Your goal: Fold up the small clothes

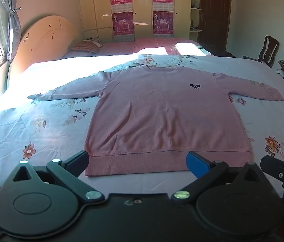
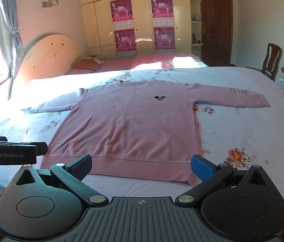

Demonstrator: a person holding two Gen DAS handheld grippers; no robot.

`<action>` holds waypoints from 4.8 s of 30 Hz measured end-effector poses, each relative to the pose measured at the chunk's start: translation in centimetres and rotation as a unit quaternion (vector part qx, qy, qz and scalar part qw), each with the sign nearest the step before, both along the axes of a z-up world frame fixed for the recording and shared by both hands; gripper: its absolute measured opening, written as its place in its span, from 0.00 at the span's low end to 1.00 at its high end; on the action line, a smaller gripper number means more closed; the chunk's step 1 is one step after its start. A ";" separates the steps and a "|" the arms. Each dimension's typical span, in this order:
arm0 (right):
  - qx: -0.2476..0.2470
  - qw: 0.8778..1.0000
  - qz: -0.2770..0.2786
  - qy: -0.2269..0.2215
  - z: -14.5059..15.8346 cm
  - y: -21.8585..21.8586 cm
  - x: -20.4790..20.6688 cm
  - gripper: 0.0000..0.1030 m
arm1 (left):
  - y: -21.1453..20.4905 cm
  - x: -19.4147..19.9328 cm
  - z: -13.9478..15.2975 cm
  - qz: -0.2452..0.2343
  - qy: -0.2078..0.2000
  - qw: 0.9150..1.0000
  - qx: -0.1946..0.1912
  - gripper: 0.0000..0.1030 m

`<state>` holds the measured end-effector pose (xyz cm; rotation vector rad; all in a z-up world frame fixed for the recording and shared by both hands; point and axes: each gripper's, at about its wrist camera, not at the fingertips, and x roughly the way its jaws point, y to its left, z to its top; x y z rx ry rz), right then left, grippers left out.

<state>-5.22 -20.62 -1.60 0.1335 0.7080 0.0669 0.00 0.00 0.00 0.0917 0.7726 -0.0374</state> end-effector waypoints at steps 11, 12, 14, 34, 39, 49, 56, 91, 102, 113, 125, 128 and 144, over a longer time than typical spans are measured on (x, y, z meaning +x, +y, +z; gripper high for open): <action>-0.004 1.000 0.001 -0.001 -0.2 0.3 -0.1 1.00 | -0.2 0.0 -0.2 0.003 -0.005 1.000 0.001 1.00; -0.004 1.000 0.000 -0.001 -0.2 0.3 -0.1 1.00 | -0.2 0.0 -0.2 0.003 -0.007 1.000 0.002 1.00; -0.004 1.000 0.001 0.000 -0.1 0.3 -0.1 1.00 | -0.2 -0.1 -0.2 0.003 -0.006 1.000 0.001 1.00; -0.010 1.000 0.002 0.000 -0.1 0.7 0.0 1.00 | 0.7 0.0 -0.1 0.001 -0.005 1.000 -0.001 1.00; -0.008 1.000 0.002 0.001 0.0 0.7 0.1 1.00 | 0.5 0.3 -0.1 0.002 -0.006 1.000 0.001 1.00; -0.013 1.000 0.000 0.003 -0.2 1.1 1.2 1.00 | 0.9 1.4 -0.2 0.003 0.006 1.000 0.008 1.00; -0.018 1.000 -0.013 0.007 -0.7 1.2 2.4 1.00 | 1.5 3.0 -0.5 -0.002 -0.003 1.000 -0.009 1.00; -0.064 0.992 -0.102 0.032 -4.3 0.5 19.9 1.00 | 6.5 22.2 -5.6 -0.003 0.039 0.999 -0.033 1.00; -0.069 0.990 -0.111 0.050 -7.6 -9.6 27.5 1.00 | 1.0 29.2 -8.0 0.029 0.050 0.998 -0.038 0.99; -0.061 0.978 -0.195 0.046 -11.0 -26.0 31.8 1.00 | -7.8 35.9 -11.5 0.030 0.048 0.997 -0.047 0.98; -0.019 0.939 -0.326 0.106 -14.6 -40.6 32.6 0.59 | -12.8 40.3 -14.7 0.029 0.073 0.997 -0.028 0.93; 0.008 0.934 -0.340 0.114 -15.1 -42.2 32.4 0.59 | -13.1 40.7 -15.0 0.025 0.077 0.996 -0.027 0.93; 0.019 0.942 -0.332 0.042 -12.8 -41.6 33.3 0.12 | -12.4 41.4 -15.1 0.000 0.094 0.995 -0.036 0.63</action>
